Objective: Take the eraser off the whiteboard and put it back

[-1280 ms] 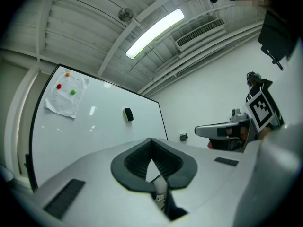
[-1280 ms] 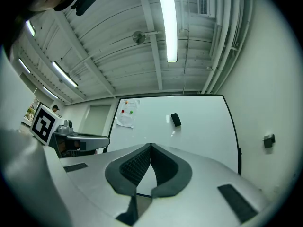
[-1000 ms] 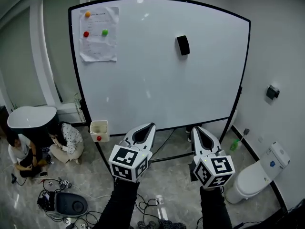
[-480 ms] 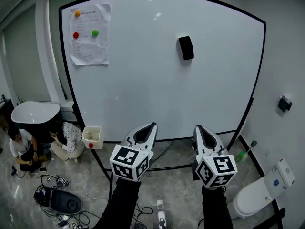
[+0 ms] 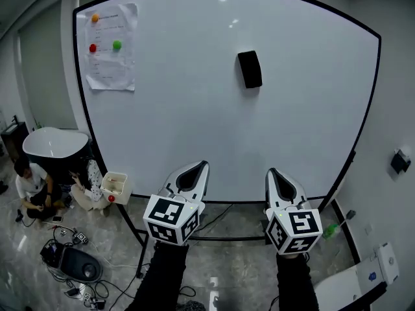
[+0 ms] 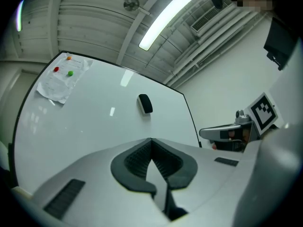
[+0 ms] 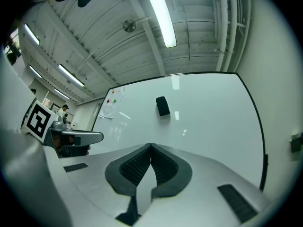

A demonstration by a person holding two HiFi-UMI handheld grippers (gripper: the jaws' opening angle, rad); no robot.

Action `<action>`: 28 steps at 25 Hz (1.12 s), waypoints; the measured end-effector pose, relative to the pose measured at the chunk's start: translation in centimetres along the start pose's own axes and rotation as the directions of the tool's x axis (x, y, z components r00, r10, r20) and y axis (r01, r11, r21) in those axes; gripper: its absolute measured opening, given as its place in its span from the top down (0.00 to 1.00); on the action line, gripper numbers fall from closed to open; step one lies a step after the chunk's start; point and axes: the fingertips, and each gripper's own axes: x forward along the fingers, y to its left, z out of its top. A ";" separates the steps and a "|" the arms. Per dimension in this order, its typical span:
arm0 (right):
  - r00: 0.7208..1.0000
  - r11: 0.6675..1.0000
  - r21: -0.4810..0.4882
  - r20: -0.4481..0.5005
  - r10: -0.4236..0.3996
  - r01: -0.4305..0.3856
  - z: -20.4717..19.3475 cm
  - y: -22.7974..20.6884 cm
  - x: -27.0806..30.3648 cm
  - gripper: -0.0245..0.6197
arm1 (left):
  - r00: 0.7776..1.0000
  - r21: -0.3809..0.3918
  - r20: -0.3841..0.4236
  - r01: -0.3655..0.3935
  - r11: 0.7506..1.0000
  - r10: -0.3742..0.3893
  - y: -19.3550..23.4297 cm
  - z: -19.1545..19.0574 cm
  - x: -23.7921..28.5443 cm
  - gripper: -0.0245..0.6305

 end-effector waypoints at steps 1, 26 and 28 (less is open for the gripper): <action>1.000 1.000 0.006 0.004 0.002 -0.002 -0.1 -0.4 0.3 0.95 | 1.000 0.008 -0.004 -0.008 1.000 0.008 0.1 -0.1 0.2 0.95; 0.994 0.999 0.008 0.105 -0.042 0.042 1.8 -1.5 9.4 0.95 | 0.999 0.028 0.034 -0.012 1.000 0.011 7.6 0.5 7.2 0.95; 0.993 0.999 0.005 0.115 -0.037 0.036 2.1 -1.7 10.0 0.95 | 0.999 0.029 0.037 -0.018 0.999 0.017 7.9 0.5 7.6 0.95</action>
